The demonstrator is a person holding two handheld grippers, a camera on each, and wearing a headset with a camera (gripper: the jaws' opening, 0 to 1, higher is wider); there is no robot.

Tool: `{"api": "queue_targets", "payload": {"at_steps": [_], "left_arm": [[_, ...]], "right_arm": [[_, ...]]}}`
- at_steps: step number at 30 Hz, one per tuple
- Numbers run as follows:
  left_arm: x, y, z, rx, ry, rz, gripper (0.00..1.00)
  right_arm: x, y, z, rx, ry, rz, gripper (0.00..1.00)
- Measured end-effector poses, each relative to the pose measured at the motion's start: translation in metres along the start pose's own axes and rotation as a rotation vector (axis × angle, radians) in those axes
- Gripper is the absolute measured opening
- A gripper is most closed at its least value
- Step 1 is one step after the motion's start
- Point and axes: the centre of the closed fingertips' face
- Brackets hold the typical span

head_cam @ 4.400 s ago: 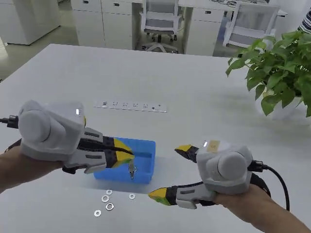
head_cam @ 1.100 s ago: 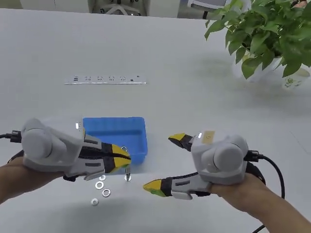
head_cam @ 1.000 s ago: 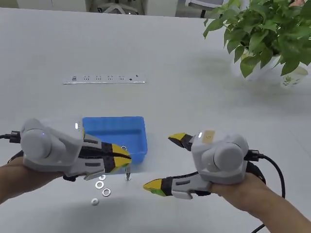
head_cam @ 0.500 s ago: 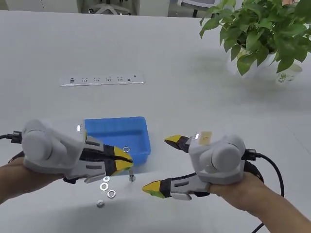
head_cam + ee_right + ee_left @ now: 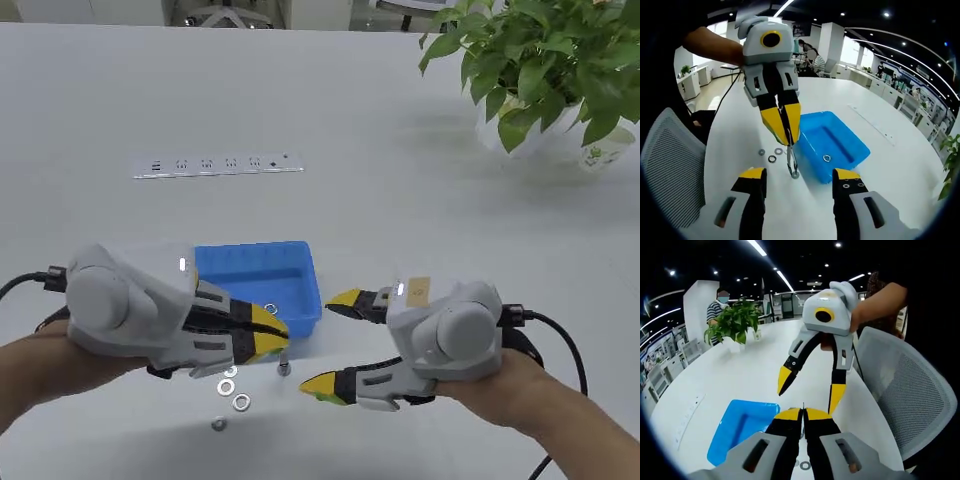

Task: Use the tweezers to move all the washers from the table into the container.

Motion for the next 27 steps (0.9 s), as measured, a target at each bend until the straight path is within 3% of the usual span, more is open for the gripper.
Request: {"api": "queue_targets", "payload": {"at_steps": [5, 6, 13, 27], "left_arm": [[0.0, 0.002, 0.0, -0.012, 0.01, 0.002, 0.05], [0.001, 0.005, -0.001, -0.038, 0.01, 0.012, 0.05], [0.003, 0.006, -0.002, -0.038, 0.015, 0.017, 0.05], [0.001, 0.009, -0.006, -0.043, 0.003, 0.012, 0.05]], "right_arm": [[-0.008, -0.003, 0.007, -0.008, -0.054, -0.04, 0.5], [-0.01, -0.004, 0.008, -0.006, -0.064, -0.044, 0.49], [-0.017, -0.007, 0.022, -0.008, -0.123, -0.094, 0.4], [-0.022, -0.009, 0.035, -0.012, -0.163, -0.126, 0.31]]}}
Point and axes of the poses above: the centre of the closed fingertips' face, and the gripper's own axes: z roughly forward along the fingers, x roughly to its right, y roughly out of its underside, and after that the axes turned 12 degrees about -z, right-handed
